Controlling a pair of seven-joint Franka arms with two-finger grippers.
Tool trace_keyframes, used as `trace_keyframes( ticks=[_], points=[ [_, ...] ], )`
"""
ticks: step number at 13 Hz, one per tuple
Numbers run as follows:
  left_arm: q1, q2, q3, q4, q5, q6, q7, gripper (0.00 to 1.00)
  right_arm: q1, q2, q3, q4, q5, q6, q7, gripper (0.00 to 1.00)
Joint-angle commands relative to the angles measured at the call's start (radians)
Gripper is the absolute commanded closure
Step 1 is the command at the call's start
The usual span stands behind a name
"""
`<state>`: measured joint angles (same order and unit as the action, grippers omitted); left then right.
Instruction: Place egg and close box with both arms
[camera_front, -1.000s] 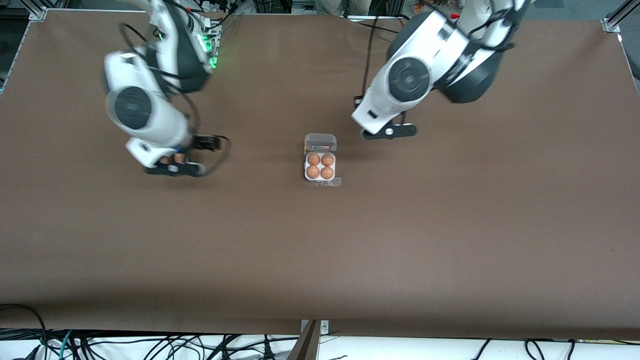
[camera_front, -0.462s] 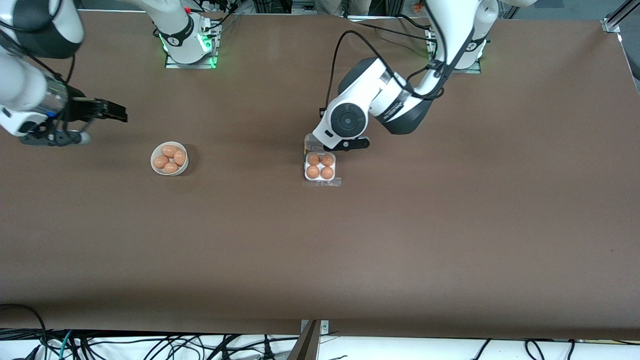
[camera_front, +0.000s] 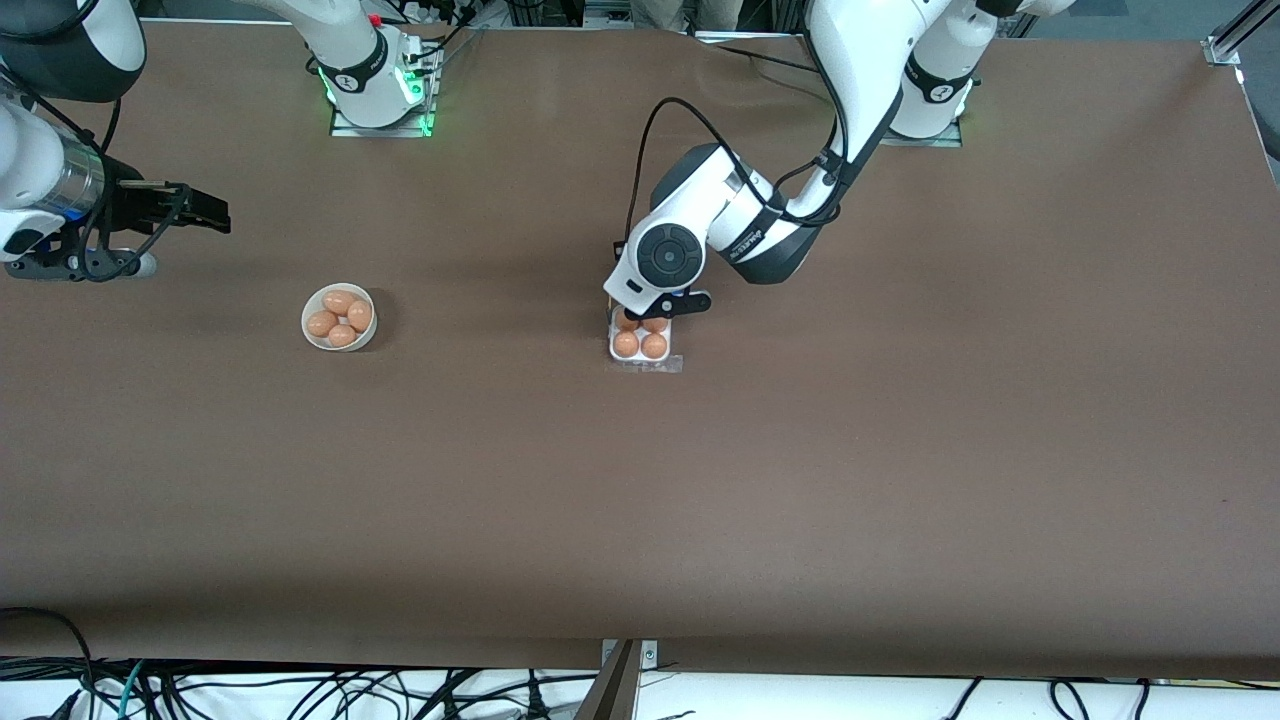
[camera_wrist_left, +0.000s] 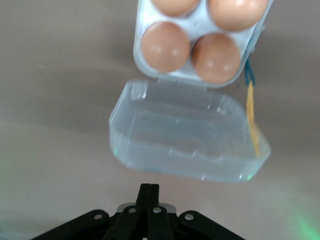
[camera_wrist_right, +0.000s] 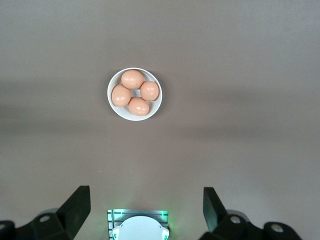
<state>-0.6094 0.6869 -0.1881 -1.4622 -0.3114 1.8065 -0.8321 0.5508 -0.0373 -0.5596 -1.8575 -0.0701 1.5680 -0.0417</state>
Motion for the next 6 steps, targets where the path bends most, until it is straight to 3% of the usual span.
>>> trace_keyframes(
  ticks=[1, 2, 3, 4, 6],
  points=[
    [-0.001, 0.014, 0.036, 0.036, -0.008, 0.068, 0.005, 1.00, -0.293, 0.005, 0.291, 0.017, -0.010, -0.023, 0.002, 0.00],
    [-0.003, 0.014, 0.062, 0.036, -0.008, 0.106, 0.019, 1.00, -0.459, 0.008, 0.463, 0.017, -0.004, -0.023, 0.002, 0.00],
    [-0.003, 0.013, 0.078, 0.039, -0.008, 0.117, 0.034, 1.00, -0.582, 0.008, 0.587, 0.017, 0.001, -0.023, 0.002, 0.00],
    [-0.003, 0.011, 0.090, 0.057, -0.006, 0.117, 0.036, 1.00, -0.615, 0.008, 0.627, 0.017, 0.006, -0.023, 0.002, 0.00],
    [-0.003, -0.007, 0.098, 0.104, 0.101, 0.091, 0.025, 0.98, -0.615, 0.008, 0.626, 0.018, 0.027, -0.022, 0.002, 0.00]
  ],
)
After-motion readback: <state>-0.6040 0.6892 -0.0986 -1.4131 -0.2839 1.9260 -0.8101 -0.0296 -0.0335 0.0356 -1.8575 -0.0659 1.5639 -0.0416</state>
